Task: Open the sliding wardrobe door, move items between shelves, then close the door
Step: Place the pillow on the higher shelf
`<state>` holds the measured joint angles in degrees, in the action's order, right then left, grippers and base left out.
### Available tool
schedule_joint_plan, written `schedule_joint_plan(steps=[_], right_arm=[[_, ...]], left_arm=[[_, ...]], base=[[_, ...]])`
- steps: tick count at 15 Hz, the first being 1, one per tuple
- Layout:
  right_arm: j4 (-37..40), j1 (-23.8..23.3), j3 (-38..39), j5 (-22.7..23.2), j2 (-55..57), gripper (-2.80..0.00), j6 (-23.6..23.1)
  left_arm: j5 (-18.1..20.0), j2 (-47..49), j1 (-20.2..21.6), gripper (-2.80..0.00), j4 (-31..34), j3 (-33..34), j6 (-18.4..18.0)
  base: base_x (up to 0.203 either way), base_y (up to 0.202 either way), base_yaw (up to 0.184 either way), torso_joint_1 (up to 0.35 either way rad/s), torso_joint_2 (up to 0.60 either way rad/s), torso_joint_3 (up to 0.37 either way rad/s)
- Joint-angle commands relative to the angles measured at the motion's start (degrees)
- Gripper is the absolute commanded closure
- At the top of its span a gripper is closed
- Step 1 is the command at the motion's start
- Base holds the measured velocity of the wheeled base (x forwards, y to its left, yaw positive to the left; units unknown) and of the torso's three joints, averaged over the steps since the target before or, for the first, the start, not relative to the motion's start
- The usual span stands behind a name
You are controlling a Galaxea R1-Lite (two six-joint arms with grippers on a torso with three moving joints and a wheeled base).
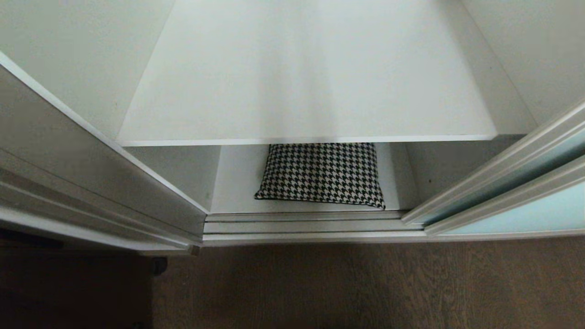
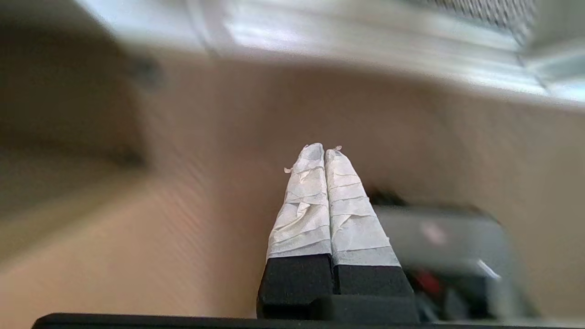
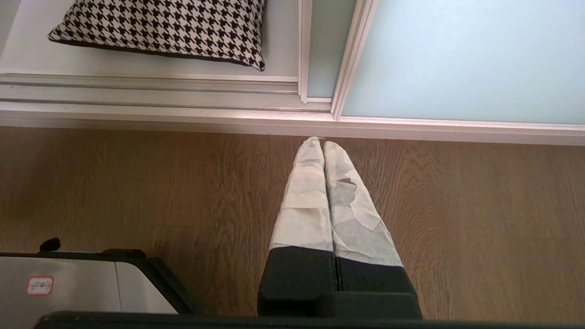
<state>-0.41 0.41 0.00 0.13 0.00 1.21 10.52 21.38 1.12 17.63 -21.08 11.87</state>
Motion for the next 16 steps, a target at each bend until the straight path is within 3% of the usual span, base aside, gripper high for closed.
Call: schedule_joint_plan(steps=[1, 6, 9, 16], right_arm=[[0.0, 0.0, 0.0, 0.0, -0.1, 0.00, 0.0], [0.0, 0.0, 0.0, 0.0, -0.1, 0.00, 0.0], [0.0, 0.0, 0.0, 0.0, -0.1, 0.00, 0.0], [0.0, 0.0, 0.0, 0.0, -0.1, 0.00, 0.0]], left_arm=[[5.0, 16.6, 0.0, 0.00, -2.0, -0.4, 1.7], [9.7, 47.2, -0.1, 0.00, -20.9, 1.7, 4.5], [10.5, 63.1, -3.2, 0.00, -35.9, 3.0, 4.9], [7.0, 90.4, -13.8, 0.00, -71.8, 7.3, 5.1]], base=[[0.000, 0.000, 0.000, 0.000, 0.00, 0.000], [0.000, 0.000, 0.000, 0.000, 0.00, 0.000], [0.000, 0.000, 0.000, 0.000, 0.00, 0.000], [0.000, 0.000, 0.000, 0.000, 0.00, 0.000]])
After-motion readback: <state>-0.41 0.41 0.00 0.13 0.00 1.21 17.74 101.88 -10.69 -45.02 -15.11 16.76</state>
